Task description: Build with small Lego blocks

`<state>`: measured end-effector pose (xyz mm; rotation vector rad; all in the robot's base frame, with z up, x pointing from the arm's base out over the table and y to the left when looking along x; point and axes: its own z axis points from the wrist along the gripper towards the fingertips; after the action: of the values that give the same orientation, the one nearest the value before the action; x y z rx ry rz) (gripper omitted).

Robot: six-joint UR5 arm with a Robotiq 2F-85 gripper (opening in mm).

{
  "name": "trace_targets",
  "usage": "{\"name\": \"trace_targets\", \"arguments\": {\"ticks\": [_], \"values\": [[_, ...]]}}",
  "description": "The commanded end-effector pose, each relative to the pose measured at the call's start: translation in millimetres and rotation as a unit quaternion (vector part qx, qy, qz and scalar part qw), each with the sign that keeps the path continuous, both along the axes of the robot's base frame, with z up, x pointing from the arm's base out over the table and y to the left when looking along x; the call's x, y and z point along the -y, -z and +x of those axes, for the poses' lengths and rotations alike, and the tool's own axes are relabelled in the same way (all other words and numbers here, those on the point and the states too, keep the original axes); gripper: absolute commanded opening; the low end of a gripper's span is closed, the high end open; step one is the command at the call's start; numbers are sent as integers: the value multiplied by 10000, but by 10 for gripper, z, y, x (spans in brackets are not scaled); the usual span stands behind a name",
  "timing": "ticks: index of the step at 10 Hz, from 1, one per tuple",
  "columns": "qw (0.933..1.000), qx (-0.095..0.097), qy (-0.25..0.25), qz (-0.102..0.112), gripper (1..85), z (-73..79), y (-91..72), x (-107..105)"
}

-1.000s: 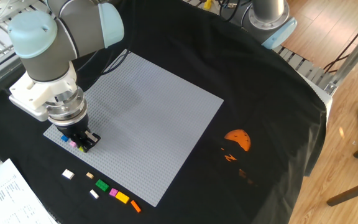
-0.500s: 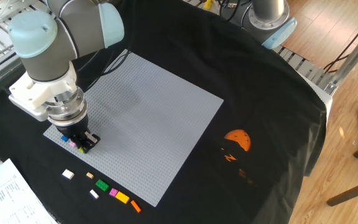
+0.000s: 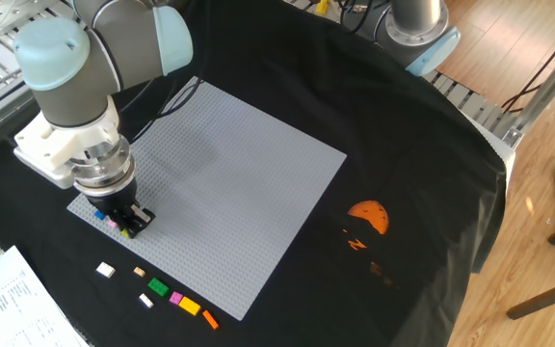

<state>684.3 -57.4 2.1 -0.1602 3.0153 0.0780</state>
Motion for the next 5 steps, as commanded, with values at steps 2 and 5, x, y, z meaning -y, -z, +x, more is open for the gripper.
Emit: {"name": "trace_targets", "arguments": {"ticks": [2,5], "values": [[10000,-39,31,55,20,-34,-42,7],[10000,-31,16,53,20,-28,-19,6]]}}
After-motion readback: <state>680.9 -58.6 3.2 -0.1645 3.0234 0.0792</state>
